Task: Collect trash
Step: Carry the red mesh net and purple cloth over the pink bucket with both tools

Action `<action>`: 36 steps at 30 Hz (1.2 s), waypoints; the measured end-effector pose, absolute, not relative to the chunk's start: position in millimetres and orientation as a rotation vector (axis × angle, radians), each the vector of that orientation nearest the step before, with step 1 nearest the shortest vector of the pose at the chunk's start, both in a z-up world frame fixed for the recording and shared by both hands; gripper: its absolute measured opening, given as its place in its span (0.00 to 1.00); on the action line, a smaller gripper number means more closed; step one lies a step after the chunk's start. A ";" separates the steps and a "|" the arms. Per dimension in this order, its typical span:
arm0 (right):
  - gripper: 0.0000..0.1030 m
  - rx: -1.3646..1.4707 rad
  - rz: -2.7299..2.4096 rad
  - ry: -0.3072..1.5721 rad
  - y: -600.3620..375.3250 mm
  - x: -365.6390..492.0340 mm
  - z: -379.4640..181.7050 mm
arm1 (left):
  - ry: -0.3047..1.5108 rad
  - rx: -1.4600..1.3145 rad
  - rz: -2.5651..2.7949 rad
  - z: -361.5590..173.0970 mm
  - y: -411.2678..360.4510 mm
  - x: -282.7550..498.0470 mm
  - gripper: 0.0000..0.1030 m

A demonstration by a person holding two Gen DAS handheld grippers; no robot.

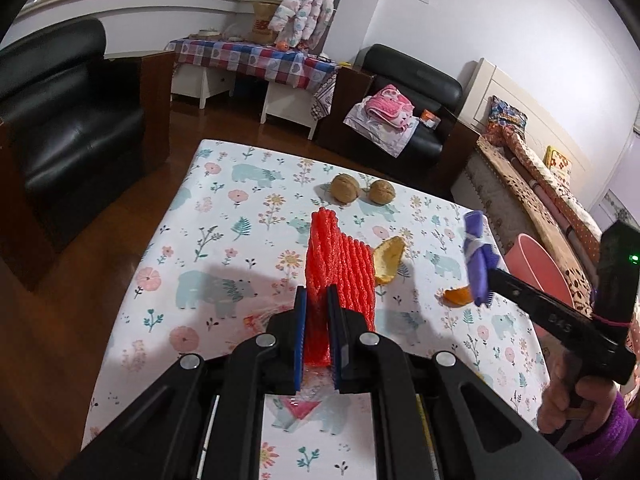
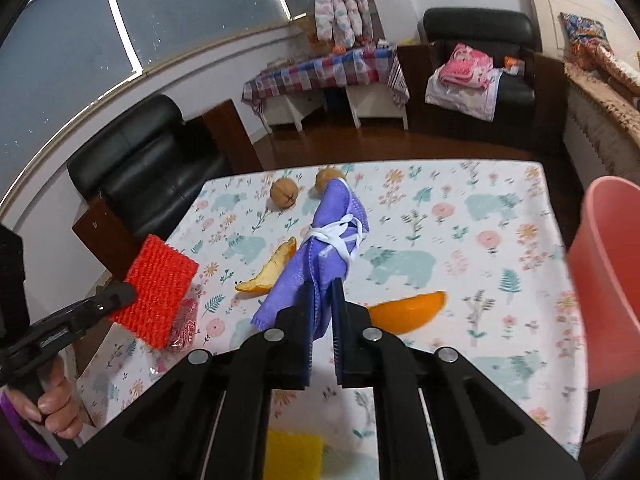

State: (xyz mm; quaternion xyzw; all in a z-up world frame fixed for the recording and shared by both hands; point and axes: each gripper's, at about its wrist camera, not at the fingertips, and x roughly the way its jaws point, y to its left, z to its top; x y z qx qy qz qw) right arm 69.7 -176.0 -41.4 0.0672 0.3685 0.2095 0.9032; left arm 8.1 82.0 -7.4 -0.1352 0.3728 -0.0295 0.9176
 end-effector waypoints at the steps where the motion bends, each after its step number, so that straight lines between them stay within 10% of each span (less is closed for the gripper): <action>1: 0.08 0.143 0.424 0.755 -182.3 65.5 -39.8 | 0.764 -0.271 -0.066 -5.2 78.5 8.5 0.09; 36: 0.08 0.295 0.049 0.515 -367.6 24.4 -11.7 | 0.672 -0.128 -0.408 53.0 -128.7 71.8 0.09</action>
